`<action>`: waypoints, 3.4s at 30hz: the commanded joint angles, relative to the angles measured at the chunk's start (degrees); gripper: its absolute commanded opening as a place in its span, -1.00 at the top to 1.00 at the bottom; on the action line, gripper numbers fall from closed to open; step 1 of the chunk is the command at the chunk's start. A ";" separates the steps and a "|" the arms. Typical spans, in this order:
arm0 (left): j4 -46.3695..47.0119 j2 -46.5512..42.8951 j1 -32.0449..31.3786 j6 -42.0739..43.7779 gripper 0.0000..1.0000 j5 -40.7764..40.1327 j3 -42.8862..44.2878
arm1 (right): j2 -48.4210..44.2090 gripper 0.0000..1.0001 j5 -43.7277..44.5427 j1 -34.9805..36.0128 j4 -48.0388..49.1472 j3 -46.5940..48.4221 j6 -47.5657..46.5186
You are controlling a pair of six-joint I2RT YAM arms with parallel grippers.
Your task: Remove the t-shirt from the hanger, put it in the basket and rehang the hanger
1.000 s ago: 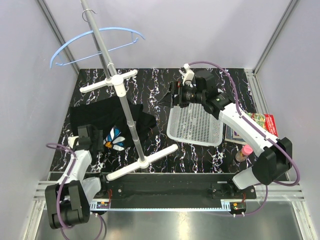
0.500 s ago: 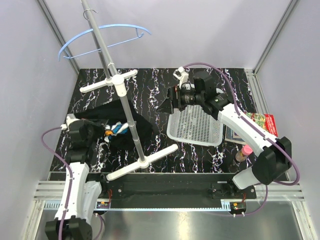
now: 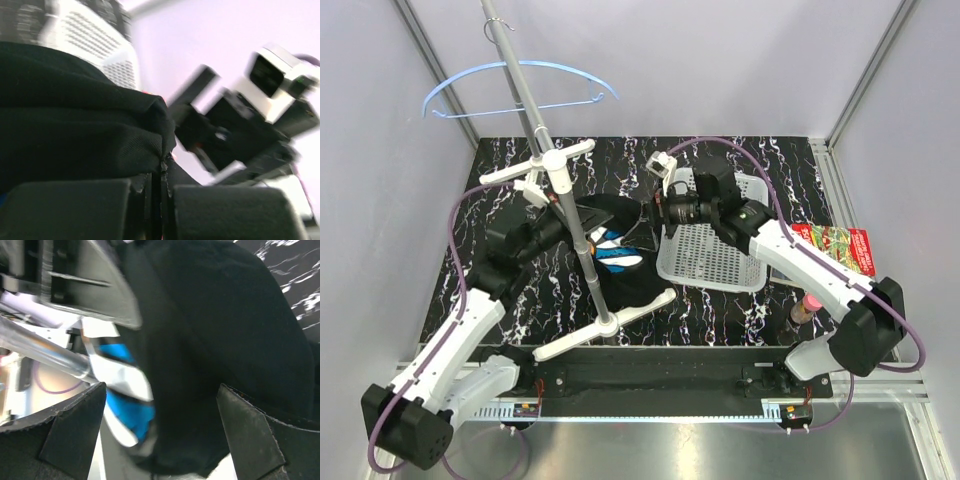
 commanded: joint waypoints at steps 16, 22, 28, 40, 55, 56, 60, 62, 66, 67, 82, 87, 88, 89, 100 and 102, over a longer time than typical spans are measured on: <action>26.00 11.56 -8.22 -8.87 1.00 12.53 9.49 | -5.70 -0.99 6.19 1.42 29.86 -11.20 0.41; 26.90 12.10 -9.20 -9.14 1.00 10.95 9.14 | -5.00 -0.97 9.26 1.69 40.16 -14.63 5.78; 21.29 11.13 -9.37 -7.38 0.97 6.21 10.54 | -3.86 0.09 14.10 1.95 49.20 -17.26 11.14; -16.14 -9.13 -9.28 12.39 -0.40 -25.13 11.00 | -9.65 1.00 26.21 1.95 42.46 -18.77 10.89; -32.17 -24.21 -9.20 13.98 -0.51 -38.89 4.21 | -13.17 1.00 38.89 -3.67 15.74 -0.75 0.16; -33.39 -22.29 -9.20 13.72 -0.51 -39.15 5.87 | -13.17 1.00 38.62 -4.28 14.95 -0.05 0.25; -37.70 -19.28 -9.20 10.82 -0.49 -42.48 8.69 | -13.35 1.00 39.23 -7.62 9.16 4.08 1.56; -40.33 -19.80 -9.20 9.85 -0.37 -43.02 8.79 | -13.78 1.00 40.55 -8.95 5.20 5.58 2.01; -45.34 -26.54 -9.20 8.19 -0.08 -41.18 5.29 | -14.23 1.00 46.68 -9.21 -1.31 9.80 1.75; -46.40 -28.40 -9.20 6.53 0.04 -40.48 4.14 | -14.23 1.00 47.84 -9.21 -3.41 10.41 1.40; -17.50 -48.64 -9.20 -10.55 1.00 1.80 -24.78 | -9.05 1.00 57.52 -13.52 -10.55 14.47 -1.07; -17.32 -48.28 -9.20 -8.96 1.00 3.65 -24.00 | -4.57 1.00 51.82 -14.84 -10.20 9.55 1.38; -17.14 -48.02 -9.20 -8.87 1.00 3.65 -23.82 | -4.12 1.00 50.85 -14.84 -10.02 8.84 2.61; -16.97 -47.76 -9.20 -8.87 0.99 3.56 -23.73 | -3.86 1.00 49.97 -14.92 -9.85 7.71 3.14; -30.92 -46.26 -9.20 -2.72 0.54 -12.24 -15.48 | 1.06 0.59 51.45 -14.93 -9.67 2.42 9.65; -33.48 -46.44 -9.20 -1.93 0.47 -15.67 -13.63 | 1.59 0.57 52.85 -14.84 -9.93 1.46 9.92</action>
